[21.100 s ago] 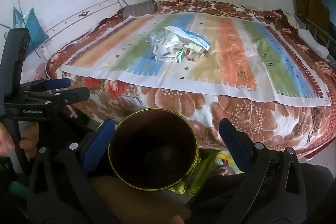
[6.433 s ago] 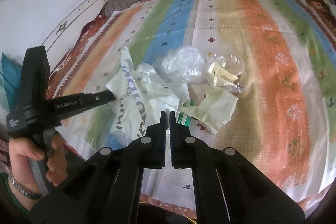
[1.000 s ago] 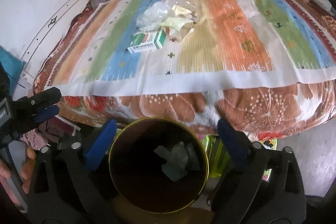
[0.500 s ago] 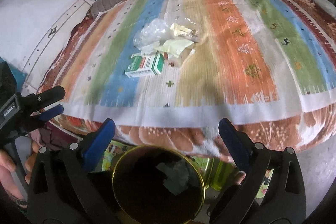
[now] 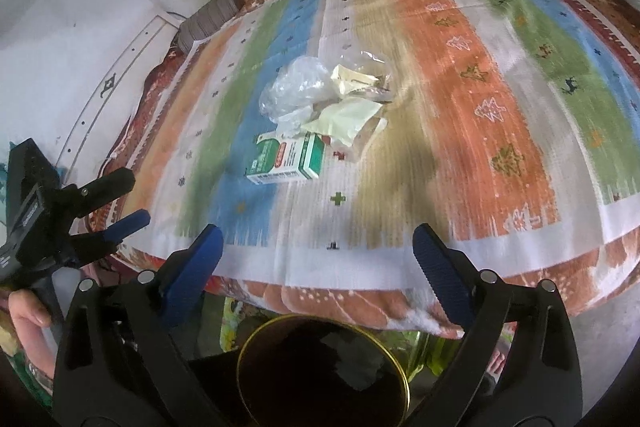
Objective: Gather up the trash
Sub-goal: 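Move both open grippers from the bin to the remaining trash pile, then grasp the white plastic sheet with the left gripper while the right grasps the pale yellow packet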
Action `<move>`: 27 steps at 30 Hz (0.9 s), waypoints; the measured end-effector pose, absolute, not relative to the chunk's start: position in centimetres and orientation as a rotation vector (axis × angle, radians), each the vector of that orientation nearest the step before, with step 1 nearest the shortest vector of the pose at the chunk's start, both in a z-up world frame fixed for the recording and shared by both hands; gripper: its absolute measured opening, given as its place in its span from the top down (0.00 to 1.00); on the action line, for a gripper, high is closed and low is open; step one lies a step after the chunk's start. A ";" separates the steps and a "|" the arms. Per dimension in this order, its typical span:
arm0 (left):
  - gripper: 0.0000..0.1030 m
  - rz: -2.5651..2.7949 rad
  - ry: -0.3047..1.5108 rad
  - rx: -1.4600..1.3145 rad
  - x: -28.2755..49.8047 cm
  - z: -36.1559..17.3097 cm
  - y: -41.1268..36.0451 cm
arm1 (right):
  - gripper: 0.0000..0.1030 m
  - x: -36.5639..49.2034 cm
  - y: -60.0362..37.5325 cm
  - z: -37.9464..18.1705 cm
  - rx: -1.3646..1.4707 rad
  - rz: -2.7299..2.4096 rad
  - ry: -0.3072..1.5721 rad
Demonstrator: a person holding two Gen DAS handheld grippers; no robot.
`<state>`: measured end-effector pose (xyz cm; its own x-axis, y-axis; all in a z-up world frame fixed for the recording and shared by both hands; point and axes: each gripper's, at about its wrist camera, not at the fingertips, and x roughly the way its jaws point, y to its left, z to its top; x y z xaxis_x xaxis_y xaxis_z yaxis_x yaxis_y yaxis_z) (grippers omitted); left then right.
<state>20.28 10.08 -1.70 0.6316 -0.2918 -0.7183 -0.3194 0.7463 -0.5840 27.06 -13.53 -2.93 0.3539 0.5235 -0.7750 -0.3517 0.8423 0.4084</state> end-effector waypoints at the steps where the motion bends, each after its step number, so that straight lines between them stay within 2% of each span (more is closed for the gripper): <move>1: 0.07 0.012 0.911 -0.765 20.6 -1.9 10.3 | 0.14 27.4 -13.3 -3.0 0.179 0.568 1.068; 11: 0.11 -0.088 0.885 -0.806 24.3 -3.8 10.8 | 0.21 30.5 -11.7 -3.8 0.164 0.591 1.054; 13: 0.19 -0.112 0.886 -0.799 25.3 -4.1 10.8 | 0.21 31.1 -11.5 -4.2 0.177 0.596 1.064; 15: 0.23 -0.126 0.903 -0.777 26.1 -4.5 10.6 | 0.23 31.7 -11.3 -4.7 0.187 0.601 1.075; 27: 0.34 -0.146 0.933 -0.802 30.3 -7.5 11.7 | 0.35 35.3 -10.4 -6.7 0.247 0.603 1.108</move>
<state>30.27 11.72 -7.46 0.6086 -0.4399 -0.6604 -0.2171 0.7082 -0.6718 35.32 -10.36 -6.73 0.3081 0.5689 -0.7625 -0.3311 0.8155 0.4747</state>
